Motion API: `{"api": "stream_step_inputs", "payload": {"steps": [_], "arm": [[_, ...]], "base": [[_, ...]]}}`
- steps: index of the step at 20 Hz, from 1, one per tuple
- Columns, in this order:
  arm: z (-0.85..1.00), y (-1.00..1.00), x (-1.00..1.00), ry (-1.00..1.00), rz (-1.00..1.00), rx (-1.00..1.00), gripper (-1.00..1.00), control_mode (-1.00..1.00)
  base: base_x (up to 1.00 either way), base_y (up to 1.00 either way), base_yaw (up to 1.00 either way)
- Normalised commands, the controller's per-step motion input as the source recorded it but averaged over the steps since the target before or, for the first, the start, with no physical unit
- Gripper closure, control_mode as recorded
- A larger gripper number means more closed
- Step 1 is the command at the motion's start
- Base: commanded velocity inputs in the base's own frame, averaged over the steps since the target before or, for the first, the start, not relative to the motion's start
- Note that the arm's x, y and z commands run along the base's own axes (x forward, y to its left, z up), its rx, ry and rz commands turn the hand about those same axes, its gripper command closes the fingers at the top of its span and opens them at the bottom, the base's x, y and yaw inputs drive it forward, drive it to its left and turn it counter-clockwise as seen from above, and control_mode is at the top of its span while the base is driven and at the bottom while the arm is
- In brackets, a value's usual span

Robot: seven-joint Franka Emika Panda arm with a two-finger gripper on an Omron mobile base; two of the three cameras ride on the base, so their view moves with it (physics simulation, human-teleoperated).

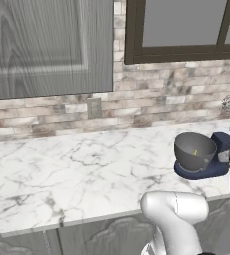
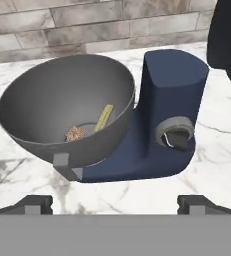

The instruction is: Add butter and sugar cubes to the stand mixer bowl and then turn on the stand mixer to begin making frosting.

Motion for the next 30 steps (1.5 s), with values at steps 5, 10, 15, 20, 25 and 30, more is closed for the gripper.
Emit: {"api": "stream_step_inputs", "payload": {"steps": [5, 10, 15, 20, 25, 30], "arm": [[-0.05, -0.77, -0.12, -0.03, 0.06, 0.08, -1.0, -1.0], [0.08, -0.84, 0.0, -0.14, 0.07, 0.01, -1.0, -1.0], [0.23, -0.71, 0.0, -0.17, 0.14, 0.01, -1.0, -1.0], [0.26, -0.4, 0.11, -0.17, 0.15, 0.01, -1.0, -1.0], [0.17, -0.31, 0.1, -0.14, 0.04, 0.0, -1.0, -1.0], [0.12, -0.34, 0.19, -0.09, 0.01, 0.0, -1.0, -1.0]], "base": [[0.0, 0.0, 0.0], [0.0, 0.0, 0.0], [0.0, 0.0, 0.0], [0.0, 0.0, 0.0], [0.0, 0.0, 0.0], [0.0, 0.0, 0.0]]}}
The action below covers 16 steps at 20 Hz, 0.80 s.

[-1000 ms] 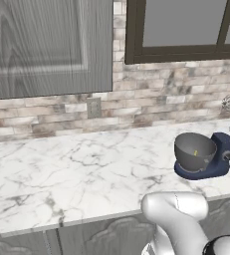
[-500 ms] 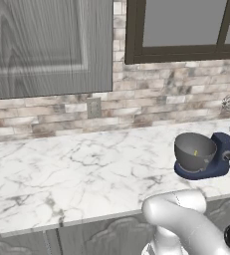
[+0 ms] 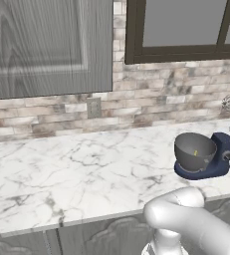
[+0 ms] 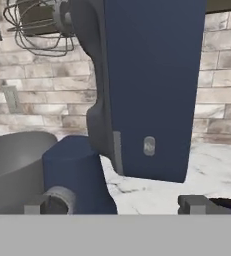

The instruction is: Add butter and sugar cubes to the stand mixer bowl and then turn on the stand mixer to begin making frosting.

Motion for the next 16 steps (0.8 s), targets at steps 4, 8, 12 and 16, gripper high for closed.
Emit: {"api": "stream_step_inputs", "payload": {"steps": [4, 8, 12, 16], "arm": [[0.03, -0.27, 0.34, -0.03, 0.06, 0.0, -1.0, -1.0], [0.0, -0.17, 0.44, -0.01, 0.1, 0.0, -1.0, -1.0], [0.0, -0.18, 0.35, -0.04, 0.1, 0.0, -1.0, -1.0], [0.0, -0.25, 0.17, -0.06, 0.06, 0.0, -1.0, -1.0]], "base": [[0.0, 0.0, 0.0], [0.0, 0.0, 0.0], [0.0, 0.0, 0.0], [0.0, 0.0, 0.0]]}}
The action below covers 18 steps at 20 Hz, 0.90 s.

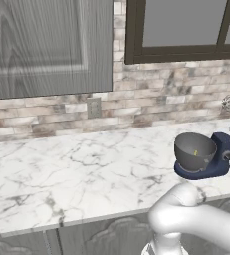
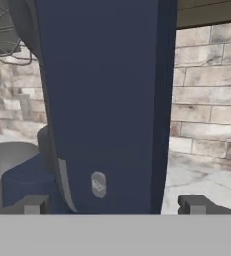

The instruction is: Add butter and sugar cubes to the stand mixer bowl and then turn on the stand mixer to begin making frosting.

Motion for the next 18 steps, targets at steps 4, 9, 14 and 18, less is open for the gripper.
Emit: {"api": "stream_step_inputs", "payload": {"steps": [4, 9, 14, 18], "arm": [[0.04, -0.19, 0.12, -0.07, 0.07, 0.0, -1.0, -1.0], [0.09, -0.01, 0.21, -0.05, 0.16, 0.0, -1.0, -1.0], [0.2, 0.0, 0.28, 0.0, 0.2, -0.02, -1.0, -1.0], [0.39, 0.18, 0.07, 0.0, 0.21, -0.08, -1.0, -1.0]], "base": [[0.0, 0.0, 0.0], [0.0, 0.0, 0.0], [0.0, 0.0, 0.0], [0.0, 0.0, 0.0]]}}
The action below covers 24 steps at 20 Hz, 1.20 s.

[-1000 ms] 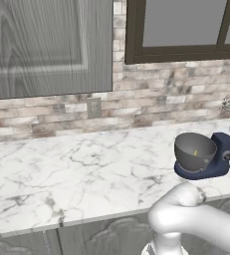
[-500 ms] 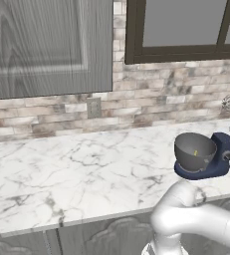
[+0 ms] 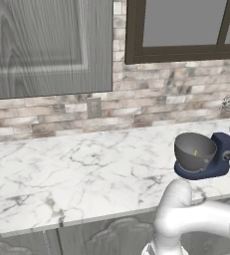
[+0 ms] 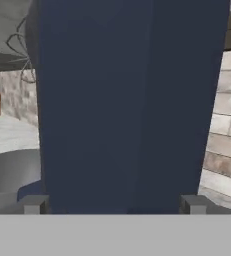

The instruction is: Add butter and sugar cubes to the stand mixer bowl and then turn on the stand mixer to begin making frosting.

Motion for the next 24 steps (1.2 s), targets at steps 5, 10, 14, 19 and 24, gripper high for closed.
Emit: {"api": "stream_step_inputs", "payload": {"steps": [5, 10, 14, 19, 24], "arm": [[0.43, 0.35, 0.0, 0.0, 0.18, -0.12, -1.0, -1.0], [0.41, 0.55, -0.15, -0.04, 0.11, -0.18, -1.0, -1.0], [0.05, 0.91, -0.15, -0.01, 0.01, -0.23, -1.0, -1.0], [0.0, 1.0, -0.12, 0.0, 0.0, -0.3, -1.0, -1.0], [-0.17, 0.94, -0.15, 0.01, -0.04, -0.35, -1.0, -1.0]], "base": [[0.0, 0.0, 0.0], [0.0, 0.0, 0.0], [0.0, 0.0, 0.0], [0.0, 0.0, 0.0], [0.0, 0.0, 0.0]]}}
